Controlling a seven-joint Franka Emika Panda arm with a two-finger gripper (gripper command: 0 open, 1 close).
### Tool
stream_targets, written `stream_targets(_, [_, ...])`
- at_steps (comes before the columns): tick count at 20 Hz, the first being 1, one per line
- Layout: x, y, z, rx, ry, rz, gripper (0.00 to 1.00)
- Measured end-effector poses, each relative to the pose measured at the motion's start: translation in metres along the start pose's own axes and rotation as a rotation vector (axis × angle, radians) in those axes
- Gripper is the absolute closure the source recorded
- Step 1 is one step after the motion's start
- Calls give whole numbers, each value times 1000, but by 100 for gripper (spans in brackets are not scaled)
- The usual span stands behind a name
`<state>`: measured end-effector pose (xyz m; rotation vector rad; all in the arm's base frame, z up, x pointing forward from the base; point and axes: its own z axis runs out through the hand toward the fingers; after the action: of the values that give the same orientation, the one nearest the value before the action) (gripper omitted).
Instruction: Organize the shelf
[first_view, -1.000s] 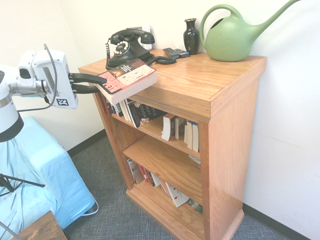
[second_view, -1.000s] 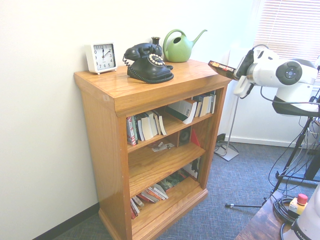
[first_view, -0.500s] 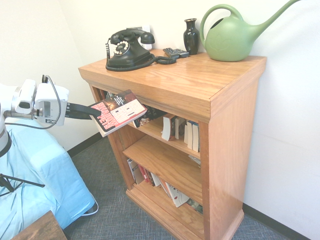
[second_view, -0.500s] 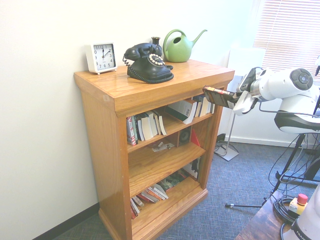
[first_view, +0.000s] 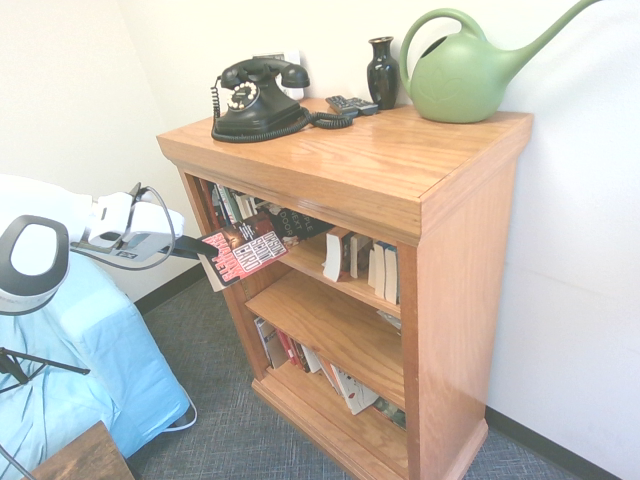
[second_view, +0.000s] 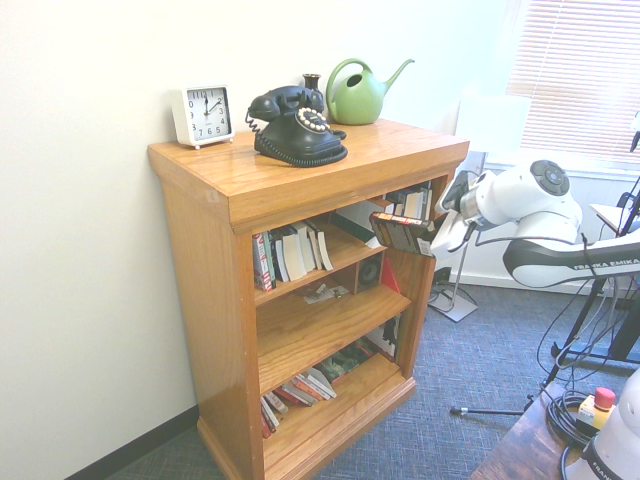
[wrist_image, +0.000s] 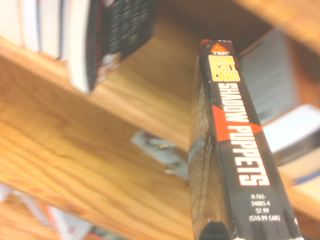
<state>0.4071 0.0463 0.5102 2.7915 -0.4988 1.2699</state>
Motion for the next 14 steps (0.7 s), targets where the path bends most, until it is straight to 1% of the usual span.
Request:
stream_targets(3, [2,-11,22,32,-43,15,100])
stream_targets(6, [11,-23,42,54,-65,25,100])
stream_targets(10, [20,-43,68,108,-110,84,100])
stream_targets(14, [25,-55,83,173,-134,142,100])
